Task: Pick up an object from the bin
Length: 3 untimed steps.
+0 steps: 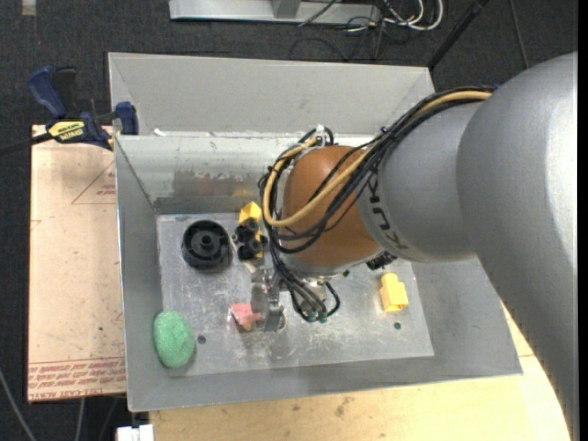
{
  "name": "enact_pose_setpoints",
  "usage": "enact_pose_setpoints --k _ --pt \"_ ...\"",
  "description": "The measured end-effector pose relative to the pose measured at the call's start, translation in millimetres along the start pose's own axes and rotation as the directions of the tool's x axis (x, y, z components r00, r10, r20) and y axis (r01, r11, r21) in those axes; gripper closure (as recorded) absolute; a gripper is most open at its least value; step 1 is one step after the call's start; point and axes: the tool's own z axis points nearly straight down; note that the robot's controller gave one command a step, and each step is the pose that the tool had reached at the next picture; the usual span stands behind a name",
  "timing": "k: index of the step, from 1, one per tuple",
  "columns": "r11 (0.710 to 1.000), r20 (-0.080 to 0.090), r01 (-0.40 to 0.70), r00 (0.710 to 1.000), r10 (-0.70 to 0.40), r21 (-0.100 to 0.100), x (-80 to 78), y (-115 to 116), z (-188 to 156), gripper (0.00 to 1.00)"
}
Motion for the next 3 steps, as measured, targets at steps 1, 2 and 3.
enact_pose_setpoints --k 1,2,3 --pt "1.0 -0.001 0.0 1.0 0.0 0.0 0.4 0 -3 1.0" --pt "1.0 -0.005 0.0 1.0 0.0 0.001 1.2 0 -8 1.0" --pt "1.0 -0.006 0.0 1.0 0.0 0.001 1.3 0 -18 1.0"
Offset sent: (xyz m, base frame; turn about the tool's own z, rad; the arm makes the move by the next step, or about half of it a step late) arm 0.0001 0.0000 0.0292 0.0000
